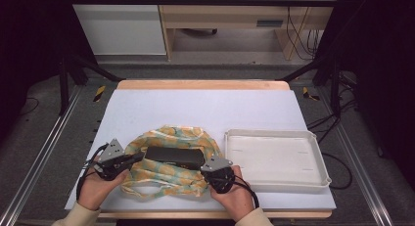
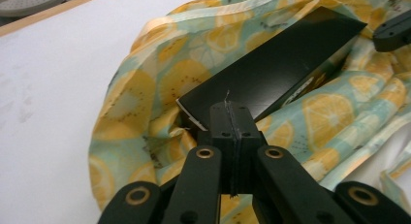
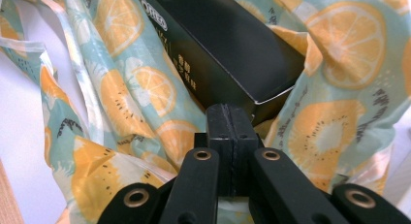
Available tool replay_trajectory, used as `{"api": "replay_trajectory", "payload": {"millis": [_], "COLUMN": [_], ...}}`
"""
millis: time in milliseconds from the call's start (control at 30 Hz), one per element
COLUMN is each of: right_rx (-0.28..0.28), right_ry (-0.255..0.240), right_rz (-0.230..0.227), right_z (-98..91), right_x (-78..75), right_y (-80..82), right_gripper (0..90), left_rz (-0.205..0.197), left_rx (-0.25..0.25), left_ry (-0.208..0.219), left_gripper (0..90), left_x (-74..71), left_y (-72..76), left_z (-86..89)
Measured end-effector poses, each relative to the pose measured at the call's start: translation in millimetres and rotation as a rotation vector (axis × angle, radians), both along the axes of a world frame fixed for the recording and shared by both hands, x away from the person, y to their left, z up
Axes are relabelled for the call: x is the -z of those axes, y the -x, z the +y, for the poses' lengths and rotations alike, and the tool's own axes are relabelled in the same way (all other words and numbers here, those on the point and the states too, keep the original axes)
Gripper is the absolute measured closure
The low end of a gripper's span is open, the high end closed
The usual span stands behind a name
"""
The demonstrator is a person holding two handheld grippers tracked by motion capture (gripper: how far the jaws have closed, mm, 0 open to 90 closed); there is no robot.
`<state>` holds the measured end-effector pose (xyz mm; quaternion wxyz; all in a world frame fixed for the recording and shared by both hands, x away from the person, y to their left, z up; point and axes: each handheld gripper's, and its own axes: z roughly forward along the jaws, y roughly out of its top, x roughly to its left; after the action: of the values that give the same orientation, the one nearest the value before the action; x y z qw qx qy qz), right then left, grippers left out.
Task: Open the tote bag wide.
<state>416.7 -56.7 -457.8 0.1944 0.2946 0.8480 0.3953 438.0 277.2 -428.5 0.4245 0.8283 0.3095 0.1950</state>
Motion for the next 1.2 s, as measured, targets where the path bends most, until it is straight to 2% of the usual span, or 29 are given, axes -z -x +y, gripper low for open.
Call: {"api": "replay_trajectory", "payload": {"millis": [167,233,300,367,533,633,700,800,867,1000,1200], "right_rx": [0.006,0.004,0.002,-0.005,-0.002,0.003,0.007,0.013,0.02,0.029,0.043], "right_ry": [-0.003,-0.002,0.0,0.001,0.0,-0.005,-0.01,-0.018,-0.027,-0.04,-0.026], "right_rz": [-0.002,-0.003,-0.002,-0.004,-0.003,-0.005,-0.008,-0.014,-0.018,-0.044,-0.079], "right_z": [-1.1,-0.9,-0.1,0.4,0.0,-1.4,-2.7,-4.1,-5.1,-7.7,-12.3], "right_x": [-0.7,-0.3,0.0,0.3,0.1,-0.5,-1.6,-3.3,-5.3,-14.9,-35.3], "right_y": [-0.3,-0.4,-0.7,-0.8,-1.1,-1.4,-1.6,-2.0,-2.7,-7.1,-20.7], "right_gripper": [90.0,90.0,90.0,90.0,90.0,90.0,90.0,90.0,90.0,90.0,90.0], "left_rz": [-0.003,-0.036,-0.063,-0.057,-0.003,0.014,0.037,0.059,0.071,0.079,0.059], "left_rx": [0.001,0.001,-0.005,-0.015,-0.045,-0.051,-0.044,-0.047,-0.049,-0.044,-0.027], "left_ry": [0.016,0.036,0.024,0.019,0.006,0.003,-0.023,-0.026,-0.044,-0.064,-0.065], "left_gripper": [90.0,90.0,90.0,90.0,90.0,90.0,90.0,90.0,90.0,90.0,90.0], "left_x": [3.9,3.1,2.2,4.6,12.0,11.9,14.4,19.0,21.4,24.4,21.1], "left_y": [-2.3,-2.9,-4.5,-8.5,-15.2,-10.5,-7.9,-6.8,-5.4,-1.0,8.4], "left_z": [-4.0,-5.4,-6.0,-5.2,2.5,8.5,10.4,11.0,10.0,7.9,2.9]}}
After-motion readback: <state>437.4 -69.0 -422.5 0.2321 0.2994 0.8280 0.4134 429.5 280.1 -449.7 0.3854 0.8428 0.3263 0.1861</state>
